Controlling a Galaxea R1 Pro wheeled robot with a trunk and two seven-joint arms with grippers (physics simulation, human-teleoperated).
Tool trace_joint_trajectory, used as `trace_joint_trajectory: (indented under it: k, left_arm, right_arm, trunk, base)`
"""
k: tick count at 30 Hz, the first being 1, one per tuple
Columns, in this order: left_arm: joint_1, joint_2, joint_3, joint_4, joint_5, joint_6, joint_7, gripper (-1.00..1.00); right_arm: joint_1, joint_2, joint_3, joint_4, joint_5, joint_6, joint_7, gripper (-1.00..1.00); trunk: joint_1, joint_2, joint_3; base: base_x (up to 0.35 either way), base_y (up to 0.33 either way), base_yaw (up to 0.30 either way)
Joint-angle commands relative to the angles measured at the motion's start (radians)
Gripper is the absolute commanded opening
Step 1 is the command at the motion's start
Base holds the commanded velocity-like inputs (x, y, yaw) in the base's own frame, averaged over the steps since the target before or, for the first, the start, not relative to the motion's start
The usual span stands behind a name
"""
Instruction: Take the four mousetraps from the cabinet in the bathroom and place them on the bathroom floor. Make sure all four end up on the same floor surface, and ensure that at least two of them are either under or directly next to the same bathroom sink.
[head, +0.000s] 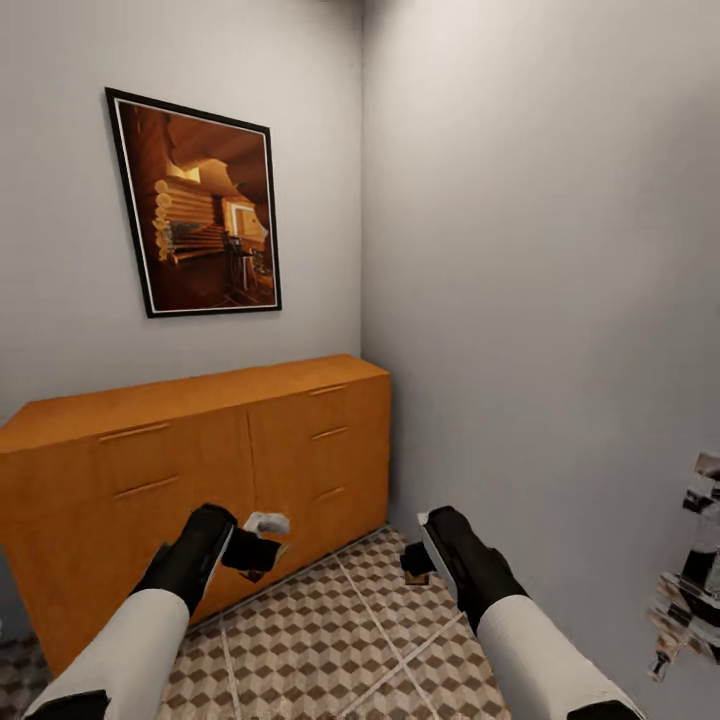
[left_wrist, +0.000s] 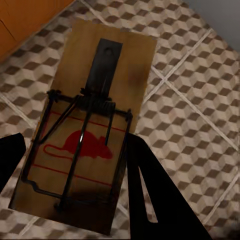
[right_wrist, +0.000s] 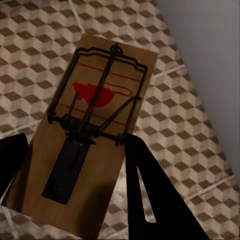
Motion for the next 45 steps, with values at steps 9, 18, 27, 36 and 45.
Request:
trace_joint_trajectory:
  k: [9, 18, 27, 36, 45]
  left_arm:
    - [0.022, 0.033, 0.222, 0.582, 0.15, -0.484, 0.426, -1.0]
    - [0.213, 0.062, 0.261, 0.665, 0.23, -0.724, 0.51, -1.0]
    - [0.307, 0.063, 0.263, 0.668, 0.287, -0.801, 0.513, -1.0]
    - [0.467, 0.1, 0.265, 0.668, 0.499, -0.902, 0.511, -1.0]
    - [0.492, 0.102, 0.264, 0.668, 0.504, -0.983, 0.512, -1.0]
  right_arm:
    - [0.046, 0.0, 0.005, 0.485, 0.02, -0.371, -0.002, -1.0]
    - [0.086, 0.0, 0.007, 0.708, 0.017, -0.588, 0.004, -1.0]
    - [0.129, 0.0, 0.007, 0.716, 0.017, -0.6, 0.01, -1.0]
    - [0.242, -0.058, 0.007, 0.717, 0.018, -0.701, 0.013, -1.0]
    - [0.277, -0.067, 0.008, 0.717, 0.018, -0.702, 0.011, -1.0]
  trunk:
    - [-0.001, -0.001, -0.001]
    - [-0.001, -0.001, -0.001]
    - [-0.001, -0.001, -0.001]
    - [-0.001, -0.001, -0.001]
    - [-0.001, -0.001, -0.001]
  base:
    - [-0.345, -0.001, 0.0]
    - [-0.345, 0.0, 0.0]
    - [-0.329, 0.0, 0.0]
    - [-0.041, 0.0, 0.221]
    - [0.0, 0.0, 0.116]
